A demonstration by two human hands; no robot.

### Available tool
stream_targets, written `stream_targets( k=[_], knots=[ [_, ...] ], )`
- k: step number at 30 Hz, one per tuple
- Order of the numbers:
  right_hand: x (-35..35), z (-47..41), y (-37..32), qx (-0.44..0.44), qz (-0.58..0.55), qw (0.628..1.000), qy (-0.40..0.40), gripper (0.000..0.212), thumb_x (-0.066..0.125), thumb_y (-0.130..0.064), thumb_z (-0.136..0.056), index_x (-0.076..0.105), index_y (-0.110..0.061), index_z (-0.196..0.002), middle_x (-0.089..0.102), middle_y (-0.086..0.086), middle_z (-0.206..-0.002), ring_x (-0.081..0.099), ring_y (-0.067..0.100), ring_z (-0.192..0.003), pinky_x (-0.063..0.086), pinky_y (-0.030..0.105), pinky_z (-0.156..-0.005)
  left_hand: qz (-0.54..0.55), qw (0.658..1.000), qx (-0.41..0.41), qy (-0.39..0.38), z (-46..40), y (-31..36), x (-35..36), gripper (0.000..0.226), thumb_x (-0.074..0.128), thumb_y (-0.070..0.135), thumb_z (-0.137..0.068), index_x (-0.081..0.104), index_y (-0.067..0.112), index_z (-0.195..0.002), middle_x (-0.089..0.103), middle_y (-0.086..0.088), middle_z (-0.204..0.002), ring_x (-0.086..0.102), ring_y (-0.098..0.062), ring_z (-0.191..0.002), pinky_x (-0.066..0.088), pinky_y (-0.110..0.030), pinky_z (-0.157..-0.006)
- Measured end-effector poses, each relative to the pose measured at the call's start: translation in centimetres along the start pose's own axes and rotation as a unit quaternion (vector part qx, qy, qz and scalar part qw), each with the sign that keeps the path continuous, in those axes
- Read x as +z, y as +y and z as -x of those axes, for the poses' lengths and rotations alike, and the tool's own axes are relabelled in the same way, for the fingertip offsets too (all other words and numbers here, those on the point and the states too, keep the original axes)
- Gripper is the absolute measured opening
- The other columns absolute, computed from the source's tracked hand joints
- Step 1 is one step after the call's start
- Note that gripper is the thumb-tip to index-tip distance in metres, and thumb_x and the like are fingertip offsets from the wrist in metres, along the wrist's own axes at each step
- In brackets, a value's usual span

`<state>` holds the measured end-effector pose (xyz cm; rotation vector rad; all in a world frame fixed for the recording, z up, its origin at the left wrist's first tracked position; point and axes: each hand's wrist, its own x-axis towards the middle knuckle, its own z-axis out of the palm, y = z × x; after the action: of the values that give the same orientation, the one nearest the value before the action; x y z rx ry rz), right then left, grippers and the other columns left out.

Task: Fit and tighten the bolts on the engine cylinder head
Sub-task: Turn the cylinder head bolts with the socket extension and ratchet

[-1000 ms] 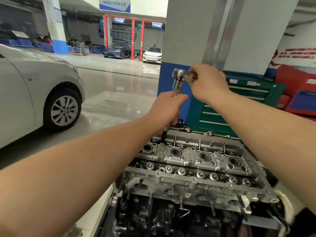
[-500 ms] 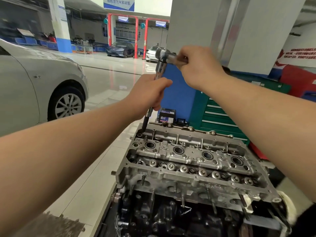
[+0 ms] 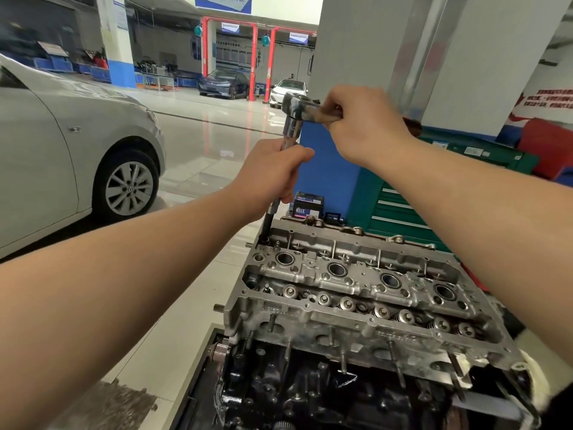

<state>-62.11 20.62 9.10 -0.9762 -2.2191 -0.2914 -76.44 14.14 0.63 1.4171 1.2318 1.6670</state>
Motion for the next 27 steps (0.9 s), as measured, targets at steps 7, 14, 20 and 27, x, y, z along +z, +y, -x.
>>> stream_targets(
  k=[7, 14, 20, 27],
  knots=[
    [0.1, -0.4, 0.2, 0.015, 0.006, 1.0, -0.019, 0.018, 0.055, -0.012, -0.096, 0.066, -0.02, -0.107, 0.07, 0.006, -0.108, 0.06, 0.034, -0.103, 0.05, 0.049, -0.095, 0.013, 1.0, 0.016, 0.0, -0.5, -0.7, 0.2, 0.04, 0.062, 0.017, -0.098, 0.041, 0.017, -0.063, 0.036, -0.001, -0.045, 0.029, -0.019, -0.038, 0.037, -0.024, -0.043],
    [-0.1, -1.2, -0.8, -0.023, 0.052, 0.997, -0.055, 0.018, 0.049, -0.008, -0.094, 0.05, -0.026, -0.092, 0.058, -0.001, -0.091, 0.05, 0.03, -0.089, 0.032, 0.037, -0.078, 0.056, 0.998, 0.023, 0.024, -0.2, -1.5, 0.2, 0.041, 0.064, 0.019, -0.092, 0.042, 0.026, -0.057, 0.033, -0.002, -0.048, 0.024, -0.02, -0.042, 0.033, -0.025, -0.044],
    [-0.8, -0.9, -1.9, -0.057, 0.033, 0.992, -0.106, 0.016, 0.053, -0.017, -0.092, 0.052, -0.028, -0.104, 0.057, -0.005, -0.095, 0.053, 0.028, -0.093, 0.036, 0.036, -0.078, 0.068, 0.994, -0.02, -0.087, -0.9, -0.9, -1.6, 0.052, 0.055, 0.014, -0.102, 0.032, 0.025, -0.057, 0.022, 0.001, -0.05, 0.015, -0.016, -0.045, 0.028, -0.023, -0.045],
    [-1.9, 0.1, -2.9, -0.083, -0.128, 0.983, -0.105, 0.056, 0.05, -0.069, -0.089, 0.059, -0.035, -0.131, 0.06, -0.018, -0.1, 0.057, -0.001, -0.088, 0.042, 0.024, -0.075, 0.074, 0.993, -0.027, -0.091, -1.0, -1.0, -0.7, 0.051, 0.054, 0.013, -0.101, 0.031, 0.026, -0.057, 0.02, 0.001, -0.05, 0.015, -0.015, -0.043, 0.026, -0.022, -0.044]
  ],
)
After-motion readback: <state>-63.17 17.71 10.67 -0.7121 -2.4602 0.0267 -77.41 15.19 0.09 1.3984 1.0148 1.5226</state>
